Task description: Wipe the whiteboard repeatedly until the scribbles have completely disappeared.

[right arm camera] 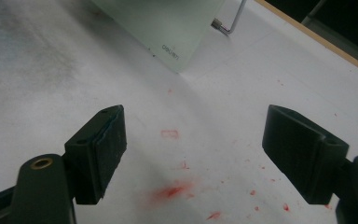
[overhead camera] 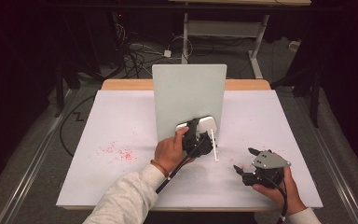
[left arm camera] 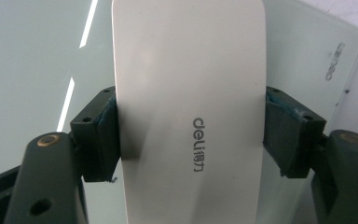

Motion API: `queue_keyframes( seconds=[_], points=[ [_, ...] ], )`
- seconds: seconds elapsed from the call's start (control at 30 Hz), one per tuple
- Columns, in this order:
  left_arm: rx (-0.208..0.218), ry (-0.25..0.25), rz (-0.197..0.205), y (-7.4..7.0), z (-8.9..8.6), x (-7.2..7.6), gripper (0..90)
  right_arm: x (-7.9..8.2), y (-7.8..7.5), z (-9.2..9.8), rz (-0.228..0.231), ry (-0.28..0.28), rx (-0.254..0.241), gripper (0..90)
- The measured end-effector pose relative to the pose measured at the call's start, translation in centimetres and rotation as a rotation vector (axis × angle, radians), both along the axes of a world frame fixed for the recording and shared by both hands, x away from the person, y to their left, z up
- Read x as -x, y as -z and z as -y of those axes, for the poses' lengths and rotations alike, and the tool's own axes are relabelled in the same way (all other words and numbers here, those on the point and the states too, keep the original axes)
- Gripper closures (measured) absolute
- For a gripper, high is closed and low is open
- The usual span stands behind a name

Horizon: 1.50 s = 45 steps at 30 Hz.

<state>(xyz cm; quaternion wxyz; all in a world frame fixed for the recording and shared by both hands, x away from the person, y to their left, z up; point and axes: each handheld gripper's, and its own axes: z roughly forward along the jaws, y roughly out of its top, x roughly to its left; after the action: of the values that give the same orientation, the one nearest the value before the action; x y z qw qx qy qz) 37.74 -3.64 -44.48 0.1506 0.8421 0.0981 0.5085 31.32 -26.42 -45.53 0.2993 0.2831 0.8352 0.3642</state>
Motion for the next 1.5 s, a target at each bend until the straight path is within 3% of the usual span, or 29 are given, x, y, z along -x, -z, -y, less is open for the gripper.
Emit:
queue_keyframes(
  seconds=[0.27,0.6,0.77,0.8,0.9,1.07,1.33,1.5],
  points=[
    [-0.006,0.026,0.002,0.4,1.7,0.0,28.4,0.0,0.0,0.0,0.0,-0.004,0.008,22.7],
    [-0.012,0.044,-0.016,0.8,2.3,0.2,28.6,0.0,0.1,-0.1,0.001,-0.007,0.017,22.9],
    [0.018,0.052,-0.032,0.5,1.7,0.4,28.8,0.0,0.1,0.0,-0.005,-0.002,0.011,22.9],
    [0.02,0.049,-0.029,0.5,1.6,0.4,28.9,0.1,0.0,0.0,0.015,-0.005,0.008,24.1],
    [-0.029,0.037,-0.015,0.5,1.3,0.4,28.9,0.4,-0.4,-0.1,0.041,-0.008,-0.003,24.1],
    [-0.047,0.022,0.008,0.9,-0.3,0.5,28.9,0.3,-0.2,0.0,0.035,-0.002,0.007,24.1],
    [-0.045,-0.025,0.015,0.7,-4.5,0.6,28.9,0.4,-0.5,0.1,0.054,0.006,-0.005,24.2],
    [-0.039,-0.029,0.021,0.5,-4.4,0.5,28.9,0.4,-0.4,-0.1,0.049,0.003,0.0,24.2]
  ],
)
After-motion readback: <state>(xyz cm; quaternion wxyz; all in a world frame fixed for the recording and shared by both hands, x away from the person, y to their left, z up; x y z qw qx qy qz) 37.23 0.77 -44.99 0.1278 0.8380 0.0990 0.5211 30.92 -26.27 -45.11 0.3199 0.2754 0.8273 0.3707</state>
